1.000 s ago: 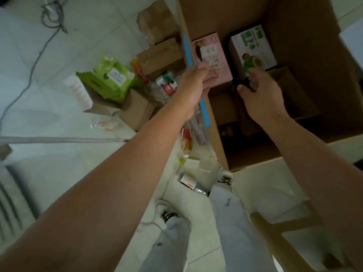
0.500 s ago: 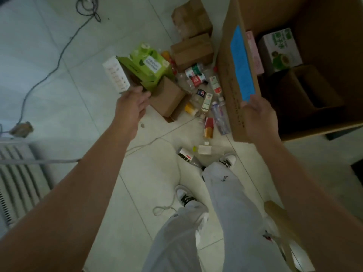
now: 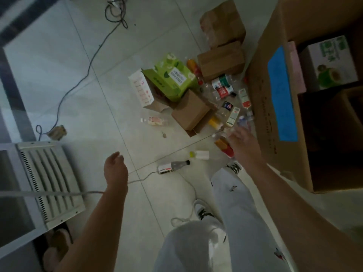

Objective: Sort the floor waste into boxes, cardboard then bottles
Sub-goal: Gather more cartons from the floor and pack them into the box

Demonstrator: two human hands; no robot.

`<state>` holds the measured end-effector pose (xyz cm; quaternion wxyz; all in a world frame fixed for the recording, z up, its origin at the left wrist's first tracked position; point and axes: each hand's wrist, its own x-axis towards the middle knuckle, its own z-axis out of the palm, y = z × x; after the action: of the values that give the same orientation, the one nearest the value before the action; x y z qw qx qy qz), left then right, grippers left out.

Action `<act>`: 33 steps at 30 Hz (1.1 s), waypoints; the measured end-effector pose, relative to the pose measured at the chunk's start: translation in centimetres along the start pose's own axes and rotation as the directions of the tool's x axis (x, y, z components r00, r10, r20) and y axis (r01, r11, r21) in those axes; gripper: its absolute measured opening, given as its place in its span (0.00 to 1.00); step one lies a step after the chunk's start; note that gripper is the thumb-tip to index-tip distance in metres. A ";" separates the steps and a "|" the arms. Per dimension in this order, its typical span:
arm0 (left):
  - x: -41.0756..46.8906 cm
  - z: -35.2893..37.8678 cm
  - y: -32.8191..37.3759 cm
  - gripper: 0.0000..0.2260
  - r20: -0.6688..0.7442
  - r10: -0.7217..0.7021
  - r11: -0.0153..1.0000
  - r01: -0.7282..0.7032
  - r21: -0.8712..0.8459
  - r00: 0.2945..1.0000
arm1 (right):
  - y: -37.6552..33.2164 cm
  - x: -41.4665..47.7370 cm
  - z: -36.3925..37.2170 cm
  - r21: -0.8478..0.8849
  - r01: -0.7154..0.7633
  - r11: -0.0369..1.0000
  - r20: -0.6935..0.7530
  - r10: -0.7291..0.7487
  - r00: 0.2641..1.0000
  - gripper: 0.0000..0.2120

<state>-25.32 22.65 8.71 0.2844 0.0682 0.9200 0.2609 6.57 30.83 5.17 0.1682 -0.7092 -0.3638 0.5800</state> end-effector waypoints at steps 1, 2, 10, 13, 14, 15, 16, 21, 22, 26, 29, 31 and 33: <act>0.5 0.2 -0.3 0.17 -0.033 -0.012 1.000 0.013 0.022 0.999 | -0.7 1.0 0.5 -0.033 0.002 0.999 0.016 -0.002 1.000 0.19; 1.2 0.2 -0.7 0.18 -0.066 -0.037 0.998 0.039 0.039 0.997 | -1.3 1.9 0.9 -0.065 0.007 0.998 0.024 -0.006 1.000 0.19; 2.3 -5.2 -4.6 0.17 -0.313 -0.294 0.931 0.345 0.122 0.903 | -4.7 6.3 3.3 -0.130 0.035 0.991 0.103 -0.022 0.994 0.20; 2.9 -4.8 -5.2 0.13 -0.289 -0.327 0.925 0.368 0.100 0.900 | -5.3 6.7 4.6 -0.142 0.055 0.988 0.151 -0.033 0.988 0.21; 2.9 -4.0 -4.9 0.11 -0.241 -0.289 0.937 0.325 0.128 0.927 | -5.4 6.7 5.1 -0.153 0.061 0.986 0.171 -0.034 0.985 0.21; 3.0 -2.9 -4.5 0.10 -0.179 -0.227 0.948 0.259 0.184 0.957 | -5.4 6.7 5.7 -0.167 0.066 0.984 0.194 -0.032 0.980 0.21; 3.0 -1.4 -4.0 0.11 -0.105 -0.165 0.952 0.186 0.244 0.981 | -5.3 6.8 6.3 -0.176 0.071 0.982 0.217 -0.032 0.976 0.22; 3.2 7.5 0.9 0.10 0.179 0.013 0.976 -0.051 0.210 0.984 | -5.1 7.4 8.4 -0.211 0.094 0.973 0.258 -0.037 0.965 0.22; 3.1 9.3 2.3 0.11 0.212 0.029 0.982 -0.068 0.176 0.977 | -5.0 7.7 8.8 -0.214 0.086 0.973 0.259 -0.028 0.966 0.22; 4.1 15.1 6.1 0.18 0.271 -0.038 0.999 0.042 -0.008 0.962 | -4.7 9.1 9.9 -0.169 0.056 0.984 0.220 -0.018 0.975 0.22; 6.0 18.6 8.0 0.21 0.331 -0.115 0.973 0.173 -0.151 0.937 | -4.3 10.9 10.1 -0.008 -0.114 0.993 0.112 0.114 0.987 0.20; 7.1 20.4 8.7 0.21 0.407 -0.086 0.977 0.156 -0.143 0.909 | -3.6 12.3 10.3 0.128 -0.249 0.960 0.035 0.246 0.969 0.19; 8.2 22.4 8.7 0.21 0.464 -0.046 0.987 0.110 -0.113 0.885 | -2.6 14.0 10.7 0.297 -0.350 0.888 0.004 0.366 0.931 0.18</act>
<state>-19.83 42.17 -6.50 0.5084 0.0714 0.8085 0.2878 -3.46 40.54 -5.80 0.1710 -0.7460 -0.1324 0.6299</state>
